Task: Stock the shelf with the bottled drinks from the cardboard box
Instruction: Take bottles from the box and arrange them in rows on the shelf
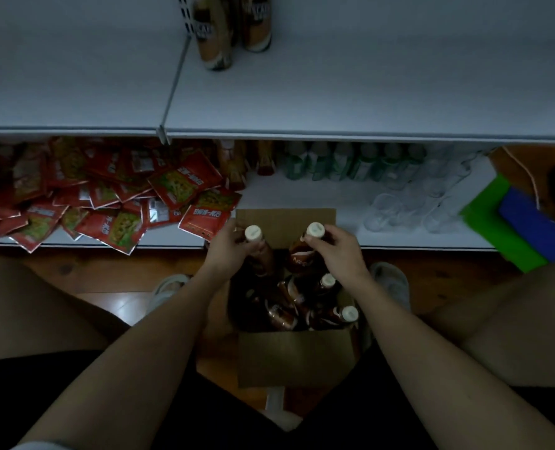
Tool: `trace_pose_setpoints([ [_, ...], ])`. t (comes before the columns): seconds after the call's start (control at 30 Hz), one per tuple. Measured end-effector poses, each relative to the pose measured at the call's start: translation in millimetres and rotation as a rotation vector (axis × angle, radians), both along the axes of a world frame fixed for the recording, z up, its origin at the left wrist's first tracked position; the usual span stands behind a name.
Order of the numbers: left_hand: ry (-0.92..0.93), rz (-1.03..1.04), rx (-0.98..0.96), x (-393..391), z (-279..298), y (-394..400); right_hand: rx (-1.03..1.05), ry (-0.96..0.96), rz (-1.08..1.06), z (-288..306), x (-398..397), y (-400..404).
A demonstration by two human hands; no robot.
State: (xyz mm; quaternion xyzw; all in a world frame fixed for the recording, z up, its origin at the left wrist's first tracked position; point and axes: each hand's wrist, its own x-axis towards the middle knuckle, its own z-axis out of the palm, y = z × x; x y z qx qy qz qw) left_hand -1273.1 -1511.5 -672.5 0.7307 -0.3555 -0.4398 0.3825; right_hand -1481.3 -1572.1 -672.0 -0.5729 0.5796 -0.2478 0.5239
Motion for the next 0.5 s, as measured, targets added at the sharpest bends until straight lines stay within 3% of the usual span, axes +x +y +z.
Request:
trace_pose_setpoints([
  [0.27,0.108,-0.049,-0.248,8.7,80.5,-13.3,-0.072,-0.257,-0.047,68.5,9.5,-7.2],
  [0.5,0.117,-0.049,-0.35,8.6,128.4,-27.8,-0.206,-0.306,-0.084,119.5,18.0,-19.3],
])
